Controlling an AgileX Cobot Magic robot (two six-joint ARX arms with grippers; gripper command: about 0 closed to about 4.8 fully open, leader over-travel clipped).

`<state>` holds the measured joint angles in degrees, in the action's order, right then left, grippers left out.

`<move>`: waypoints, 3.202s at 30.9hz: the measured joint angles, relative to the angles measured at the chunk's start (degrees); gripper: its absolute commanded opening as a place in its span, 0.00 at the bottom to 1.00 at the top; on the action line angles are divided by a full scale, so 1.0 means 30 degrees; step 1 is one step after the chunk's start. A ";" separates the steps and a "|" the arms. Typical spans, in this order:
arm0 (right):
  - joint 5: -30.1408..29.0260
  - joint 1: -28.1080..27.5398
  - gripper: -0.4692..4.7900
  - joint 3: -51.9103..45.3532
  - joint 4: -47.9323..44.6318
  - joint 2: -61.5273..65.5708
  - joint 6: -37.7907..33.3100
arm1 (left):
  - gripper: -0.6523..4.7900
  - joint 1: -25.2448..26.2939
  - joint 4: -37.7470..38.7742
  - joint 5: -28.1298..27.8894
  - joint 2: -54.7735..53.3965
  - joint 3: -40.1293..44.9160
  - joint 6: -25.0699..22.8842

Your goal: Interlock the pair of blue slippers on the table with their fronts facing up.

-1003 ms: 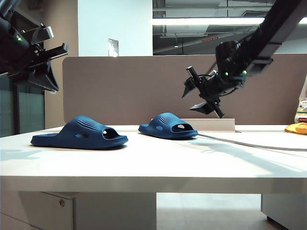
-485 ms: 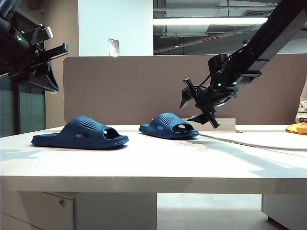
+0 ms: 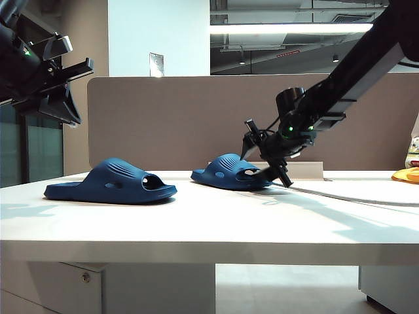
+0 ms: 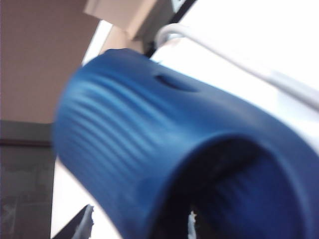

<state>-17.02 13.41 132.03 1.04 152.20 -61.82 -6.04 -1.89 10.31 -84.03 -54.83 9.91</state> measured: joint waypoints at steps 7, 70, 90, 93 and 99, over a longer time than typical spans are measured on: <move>0.0131 0.0007 0.27 0.0066 -0.2302 0.0670 -0.0474 | 0.18 0.0000 0.0015 0.0000 0.0000 0.0000 -0.0015; -0.2324 -0.1814 0.09 -0.2820 1.8178 -0.8276 1.5154 | 0.18 -0.0007 -0.3286 0.0882 -0.2149 0.0015 0.0874; -0.0750 -0.2608 0.64 -0.5246 1.6116 -0.8998 1.4936 | 0.15 -0.2776 -0.3497 -0.2557 -0.2397 0.0007 0.6069; -0.0758 -0.2543 0.63 -0.5217 1.5220 -0.9923 1.4783 | 0.16 -0.4881 -0.4153 -0.6747 -0.3424 0.0007 0.7038; -0.0750 -0.2506 0.63 -0.5217 1.4892 -1.0404 1.4753 | 0.69 -0.5464 -0.3803 -1.1417 -0.5209 -0.1297 0.6120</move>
<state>-19.27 5.89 116.38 45.71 120.99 -17.56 -22.44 -13.30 -23.94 -99.66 -58.72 28.27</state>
